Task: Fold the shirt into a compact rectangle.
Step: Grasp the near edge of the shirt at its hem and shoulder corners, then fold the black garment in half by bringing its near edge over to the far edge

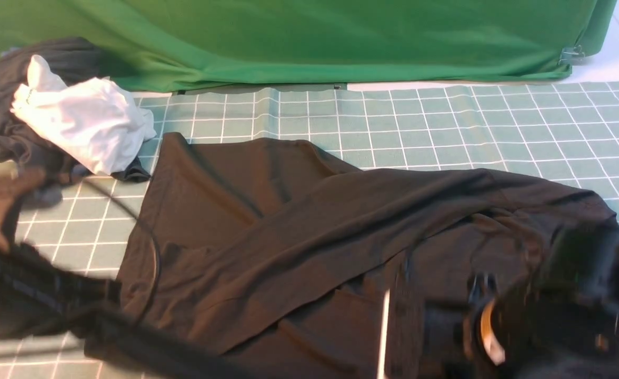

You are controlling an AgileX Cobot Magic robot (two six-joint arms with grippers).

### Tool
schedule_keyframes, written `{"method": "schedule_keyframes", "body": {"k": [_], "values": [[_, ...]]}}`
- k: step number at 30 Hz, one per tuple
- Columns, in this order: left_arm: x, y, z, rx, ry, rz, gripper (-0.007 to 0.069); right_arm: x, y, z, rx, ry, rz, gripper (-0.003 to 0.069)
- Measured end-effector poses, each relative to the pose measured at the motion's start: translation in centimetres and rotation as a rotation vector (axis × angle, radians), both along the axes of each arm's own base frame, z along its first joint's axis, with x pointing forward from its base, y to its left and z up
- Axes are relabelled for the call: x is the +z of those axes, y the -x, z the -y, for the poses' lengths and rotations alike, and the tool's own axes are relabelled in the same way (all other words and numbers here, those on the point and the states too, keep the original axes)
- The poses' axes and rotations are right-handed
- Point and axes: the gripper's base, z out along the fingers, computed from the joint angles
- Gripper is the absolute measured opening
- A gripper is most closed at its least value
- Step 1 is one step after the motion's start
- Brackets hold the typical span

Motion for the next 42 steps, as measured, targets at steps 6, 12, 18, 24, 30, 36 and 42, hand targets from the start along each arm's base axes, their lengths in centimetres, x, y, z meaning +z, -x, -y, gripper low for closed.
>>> {"method": "schedule_keyframes", "body": {"k": [6,12,18,24,30,36,42], "values": [[0.6,-3.7,0.5,0.025,0.011,0.042,0.0011,3.3,-4.5,1.1,-0.09,-0.074,0.099,0.0053],[1.0,-9.0,0.1,0.077,0.018,0.074,0.0011,5.2,-9.6,2.4,-0.204,-0.118,0.177,0.0053],[0.6,-16.8,-1.8,0.146,0.029,0.091,0.0011,4.2,-16.2,2.9,-0.277,-0.105,0.203,0.0053],[-0.9,-23.1,-2.5,0.17,0.04,0.094,0.0011,2.3,-22.1,2.3,-0.322,-0.108,0.22,0.0053],[-2.5,-27.3,-2.8,0.171,0.033,0.101,0.0011,0.1,-26.2,1.4,-0.329,-0.109,0.236,0.0053],[-5.0,-29.2,-2.9,0.167,0.024,0.056,0.0012,-2.1,-28.1,0.6,-0.336,-0.109,0.233,0.0088],[-5.4,-29.3,-3.1,0.158,-0.008,0.042,0.0055,-1.7,-28.6,0.4,-0.388,-0.139,0.242,0.0318]]}}
